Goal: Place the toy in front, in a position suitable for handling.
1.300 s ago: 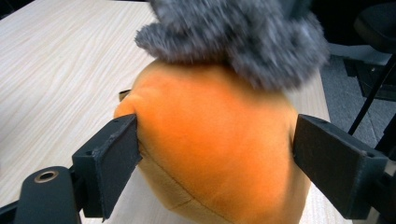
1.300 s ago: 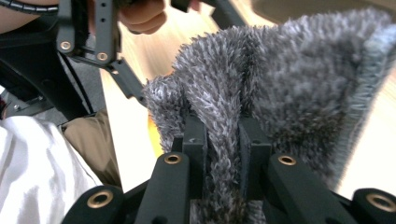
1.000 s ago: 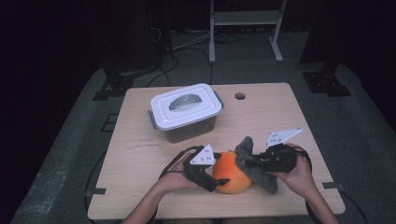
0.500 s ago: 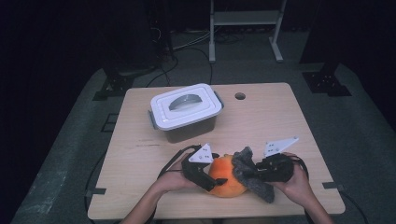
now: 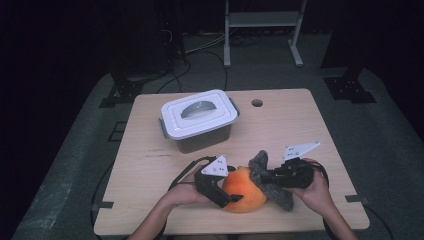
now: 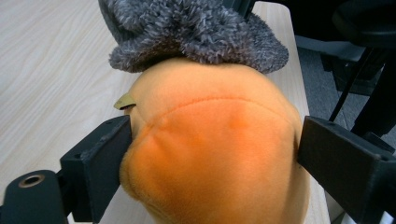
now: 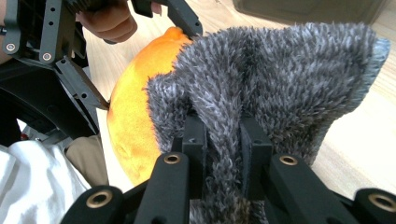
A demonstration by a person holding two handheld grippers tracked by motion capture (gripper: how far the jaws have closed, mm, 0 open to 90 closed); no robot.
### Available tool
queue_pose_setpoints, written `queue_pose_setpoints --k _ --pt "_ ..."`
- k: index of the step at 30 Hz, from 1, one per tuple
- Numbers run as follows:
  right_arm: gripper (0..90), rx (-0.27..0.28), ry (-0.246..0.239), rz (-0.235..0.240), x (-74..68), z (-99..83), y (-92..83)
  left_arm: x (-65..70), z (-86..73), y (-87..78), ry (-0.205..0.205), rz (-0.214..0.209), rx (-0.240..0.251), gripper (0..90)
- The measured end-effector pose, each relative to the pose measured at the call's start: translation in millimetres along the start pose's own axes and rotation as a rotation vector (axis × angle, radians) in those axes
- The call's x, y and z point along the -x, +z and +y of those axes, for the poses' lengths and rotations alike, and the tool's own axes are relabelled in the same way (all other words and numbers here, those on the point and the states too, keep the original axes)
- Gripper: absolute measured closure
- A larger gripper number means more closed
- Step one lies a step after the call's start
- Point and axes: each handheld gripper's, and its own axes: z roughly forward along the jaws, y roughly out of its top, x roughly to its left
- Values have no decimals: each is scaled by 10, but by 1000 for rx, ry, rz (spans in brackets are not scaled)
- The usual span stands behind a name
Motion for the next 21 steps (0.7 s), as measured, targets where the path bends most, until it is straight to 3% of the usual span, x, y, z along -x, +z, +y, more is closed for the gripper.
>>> queue_pose_setpoints --k 4,11,16,18,21 --pt "750 -7 -2 2 -50 -43 -1 -14 -5 12 -14 9 -11 101" --pt "750 -20 -10 12 -235 -134 -13 -77 -71 30 -70 -23 -39 59" --pt "752 -24 -14 14 -277 -153 -5 -37 -55 28 -63 -43 -34 54" --pt "752 -39 -17 18 -287 -136 -8 -10 -44 20 -28 -55 -34 110" --pt "755 -55 -51 3 -318 -37 -64 -15 -47 5 -23 -55 -33 132"
